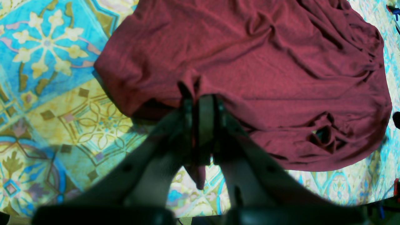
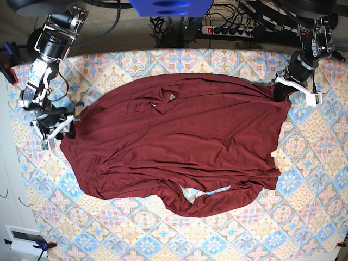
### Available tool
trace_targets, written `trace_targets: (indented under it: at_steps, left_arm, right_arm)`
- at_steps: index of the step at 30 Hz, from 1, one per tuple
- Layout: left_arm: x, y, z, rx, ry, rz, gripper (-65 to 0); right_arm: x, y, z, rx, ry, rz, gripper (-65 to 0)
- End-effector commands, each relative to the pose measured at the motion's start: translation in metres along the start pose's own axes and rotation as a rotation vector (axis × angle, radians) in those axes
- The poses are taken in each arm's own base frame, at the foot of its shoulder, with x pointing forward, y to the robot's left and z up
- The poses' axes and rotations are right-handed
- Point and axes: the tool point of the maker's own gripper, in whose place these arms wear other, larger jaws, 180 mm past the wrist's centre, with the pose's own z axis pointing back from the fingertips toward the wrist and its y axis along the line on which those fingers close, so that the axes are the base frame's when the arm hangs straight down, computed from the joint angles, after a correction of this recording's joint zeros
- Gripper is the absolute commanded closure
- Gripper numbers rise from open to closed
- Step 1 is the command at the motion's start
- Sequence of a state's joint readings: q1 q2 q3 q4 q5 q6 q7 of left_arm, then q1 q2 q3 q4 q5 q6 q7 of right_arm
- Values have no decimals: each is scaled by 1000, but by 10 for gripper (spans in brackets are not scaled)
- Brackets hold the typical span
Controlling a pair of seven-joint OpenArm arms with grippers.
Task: Layout the t-shirt on the table in an organized manner, then fold the t-shirt properly
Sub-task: 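Grasp the collar-side corners with both grippers and pull them apart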
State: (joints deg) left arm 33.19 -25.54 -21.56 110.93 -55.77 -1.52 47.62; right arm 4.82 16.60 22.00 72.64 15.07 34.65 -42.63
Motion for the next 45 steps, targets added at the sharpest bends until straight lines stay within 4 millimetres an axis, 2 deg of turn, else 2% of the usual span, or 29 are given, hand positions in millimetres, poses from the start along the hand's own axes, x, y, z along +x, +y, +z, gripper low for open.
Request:
trace_targets:
  at_steps: [1,6,16,19,22,23,25,28,32,39,45]
  left_arm:
    - [10,-4,3,-14,-29,-18,0]
    - [10,-3,3,-11,-29,-22,0]
    - [10,-3,3,-10,-28,-21,0]
    - [11,-2,3,-9,-30,-21,0]
    - [12,-3,2,-10,-34,-22,0]
    - [13,-2,2,-9,-37,-22,0]
    - [13,-2,3,-9,-37,-23,0]
    - [13,-2,3,-9,-37,-23,0]
    - [12,-2,3,-7,-32,-25,0]
    - [13,0,4,-4,-20,-53,0]
    - [23,-4,5,-21,-49,-46,0]
  right_arm:
    - [18,-8,3,-5,-55,-7,-256]
    - [1,-9,-3,7,-20,-48,-256]
    - [-16,-8,-12,22,-8,-92,-248]
    - [-16,-8,-12,22,-4,-91,-179]
    - [-17,-8,-12,22,-1,-91,-17]
    - [-18,-8,-10,19,0,-91,0]
    - [-17,-16,-6,5,-4,-88,-6]
    - [-26,-39,9,-45,8,-92,-2]
    - [-33,-61,32,-111,-17,-113,-2]
    - [-45,-63,62,-104,-7,-28,-2]
    - [-47,-67,68,-121,7,-27,-2]
